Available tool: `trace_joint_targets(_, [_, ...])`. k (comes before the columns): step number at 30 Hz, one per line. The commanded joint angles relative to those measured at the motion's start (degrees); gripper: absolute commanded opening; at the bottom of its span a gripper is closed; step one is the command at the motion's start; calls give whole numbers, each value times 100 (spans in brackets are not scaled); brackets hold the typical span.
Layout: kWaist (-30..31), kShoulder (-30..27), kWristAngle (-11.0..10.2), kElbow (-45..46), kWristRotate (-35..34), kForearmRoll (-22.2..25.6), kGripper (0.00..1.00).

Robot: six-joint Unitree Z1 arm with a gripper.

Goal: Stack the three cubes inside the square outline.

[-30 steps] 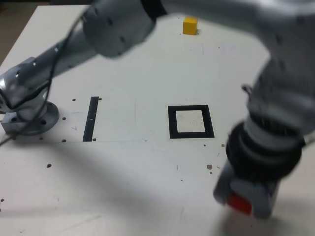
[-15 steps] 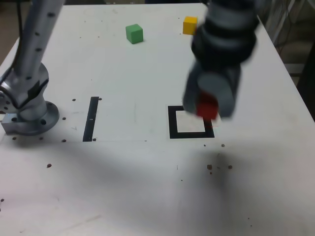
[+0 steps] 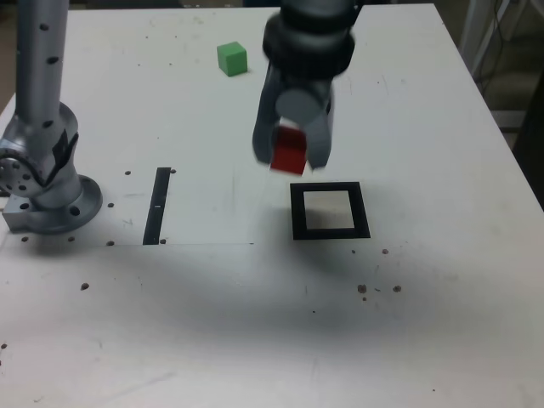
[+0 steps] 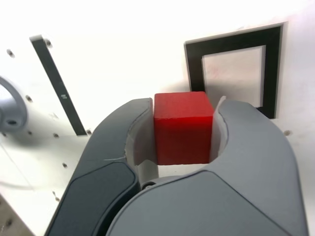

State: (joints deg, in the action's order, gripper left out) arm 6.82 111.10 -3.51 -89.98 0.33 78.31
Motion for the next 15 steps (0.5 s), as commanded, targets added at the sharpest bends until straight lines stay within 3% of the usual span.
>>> trace_joint_targets(1, [0,-8,118,138,-91,-299,22])
trace_joint_targets(6, [23,-41,212,408,-465,-788,22])
trace_joint_targets(15, [39,25,-16,534,-862,-1128,22])
